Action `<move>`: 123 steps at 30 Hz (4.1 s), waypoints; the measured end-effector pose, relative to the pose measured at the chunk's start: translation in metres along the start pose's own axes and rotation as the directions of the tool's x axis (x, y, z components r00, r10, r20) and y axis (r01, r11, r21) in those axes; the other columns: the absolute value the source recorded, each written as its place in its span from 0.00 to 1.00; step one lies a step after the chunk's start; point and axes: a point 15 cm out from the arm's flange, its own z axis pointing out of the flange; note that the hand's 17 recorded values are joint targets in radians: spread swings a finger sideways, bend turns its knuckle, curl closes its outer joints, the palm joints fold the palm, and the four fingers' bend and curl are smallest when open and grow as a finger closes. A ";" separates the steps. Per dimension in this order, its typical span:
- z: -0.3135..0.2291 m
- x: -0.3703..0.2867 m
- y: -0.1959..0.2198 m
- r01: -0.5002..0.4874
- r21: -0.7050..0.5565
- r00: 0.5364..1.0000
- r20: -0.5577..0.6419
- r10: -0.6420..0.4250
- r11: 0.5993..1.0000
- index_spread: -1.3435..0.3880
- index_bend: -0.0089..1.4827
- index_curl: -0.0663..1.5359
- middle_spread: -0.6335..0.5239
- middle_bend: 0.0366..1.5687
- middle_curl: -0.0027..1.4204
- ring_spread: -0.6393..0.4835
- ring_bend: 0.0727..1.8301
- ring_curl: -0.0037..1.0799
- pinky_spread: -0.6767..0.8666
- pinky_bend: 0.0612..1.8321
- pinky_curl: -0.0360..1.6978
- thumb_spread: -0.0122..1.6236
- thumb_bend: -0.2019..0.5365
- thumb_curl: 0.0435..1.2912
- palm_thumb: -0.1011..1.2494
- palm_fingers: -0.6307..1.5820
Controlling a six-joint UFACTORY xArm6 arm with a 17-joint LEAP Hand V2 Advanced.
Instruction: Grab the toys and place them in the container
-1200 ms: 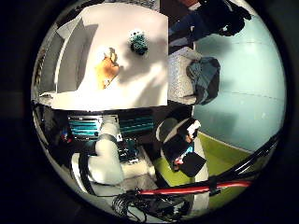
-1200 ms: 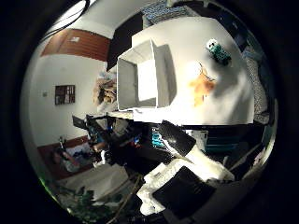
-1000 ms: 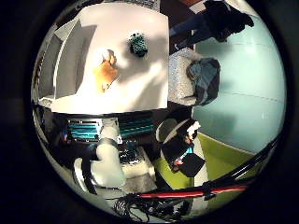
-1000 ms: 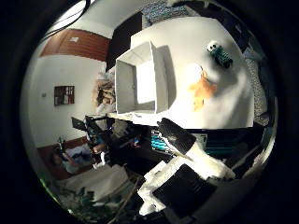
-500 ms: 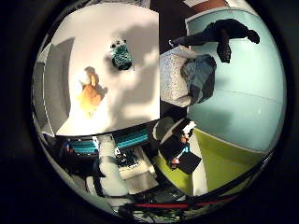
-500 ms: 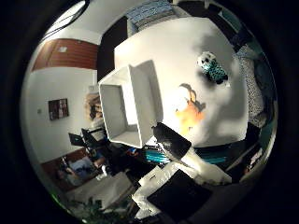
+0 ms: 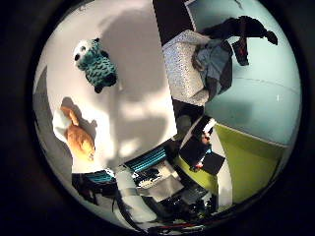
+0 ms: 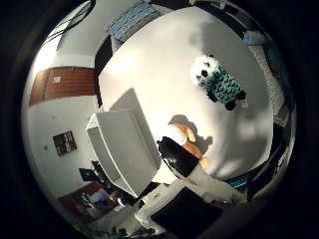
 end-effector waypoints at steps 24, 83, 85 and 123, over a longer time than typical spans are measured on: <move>0.121 0.014 -0.019 -0.051 -0.166 0.999 -0.013 0.050 0.985 0.70 0.11 0.21 0.58 0.15 0.25 0.73 0.22 0.21 0.70 0.27 0.16 0.67 0.24 0.22 0.45 0.39; -0.200 -0.334 0.242 0.630 0.208 0.772 -0.054 -0.634 0.749 0.59 0.70 0.71 0.35 0.80 0.74 0.33 0.75 0.83 0.33 0.68 0.70 0.59 0.25 0.55 0.86 0.70; -0.190 -0.347 0.240 0.640 0.203 0.763 -0.056 -0.644 0.741 0.59 0.70 0.71 0.35 0.80 0.74 0.33 0.74 0.83 0.32 0.68 0.71 0.59 0.25 0.55 0.86 0.70; -0.120 -0.338 0.213 0.641 0.072 0.767 -0.084 -0.636 0.764 0.52 0.12 0.29 0.55 0.15 0.29 0.73 0.27 0.30 0.75 0.33 0.39 0.70 0.24 0.26 0.50 0.31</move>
